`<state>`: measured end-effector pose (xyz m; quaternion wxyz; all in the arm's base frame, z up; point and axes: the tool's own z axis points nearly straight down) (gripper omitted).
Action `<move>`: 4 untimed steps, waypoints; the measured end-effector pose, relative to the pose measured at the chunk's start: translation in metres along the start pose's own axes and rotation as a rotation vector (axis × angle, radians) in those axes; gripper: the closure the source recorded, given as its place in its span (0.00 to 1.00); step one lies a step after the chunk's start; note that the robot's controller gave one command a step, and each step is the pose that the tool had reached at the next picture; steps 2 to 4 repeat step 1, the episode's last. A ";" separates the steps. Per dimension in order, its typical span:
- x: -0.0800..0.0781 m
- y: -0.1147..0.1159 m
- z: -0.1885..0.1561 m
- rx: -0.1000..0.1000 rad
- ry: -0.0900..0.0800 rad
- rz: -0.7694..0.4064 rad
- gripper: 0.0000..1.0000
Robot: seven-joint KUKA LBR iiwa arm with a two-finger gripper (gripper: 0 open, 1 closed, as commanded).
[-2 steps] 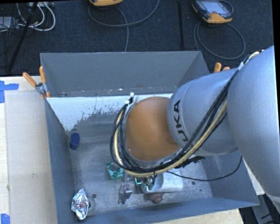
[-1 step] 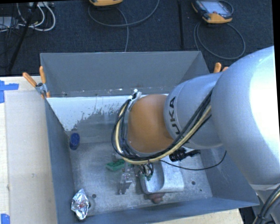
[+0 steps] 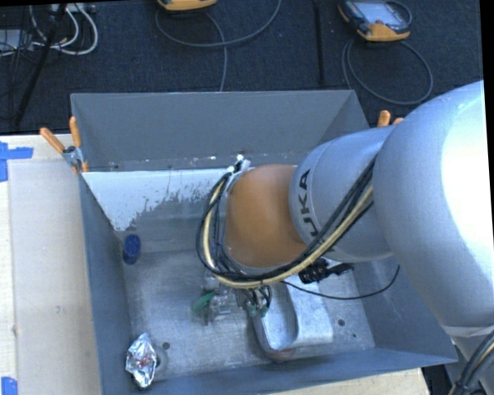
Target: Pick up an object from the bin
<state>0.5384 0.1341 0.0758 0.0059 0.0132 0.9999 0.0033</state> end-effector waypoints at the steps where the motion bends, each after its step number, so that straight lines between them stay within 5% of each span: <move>1: 0.005 -0.015 -0.133 0.005 0.005 -0.152 1.00; 4: 0.005 -0.015 -0.133 0.005 0.005 -0.152 1.00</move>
Offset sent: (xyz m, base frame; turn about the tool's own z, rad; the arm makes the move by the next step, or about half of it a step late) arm -0.0082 -0.0161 0.1292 -0.1518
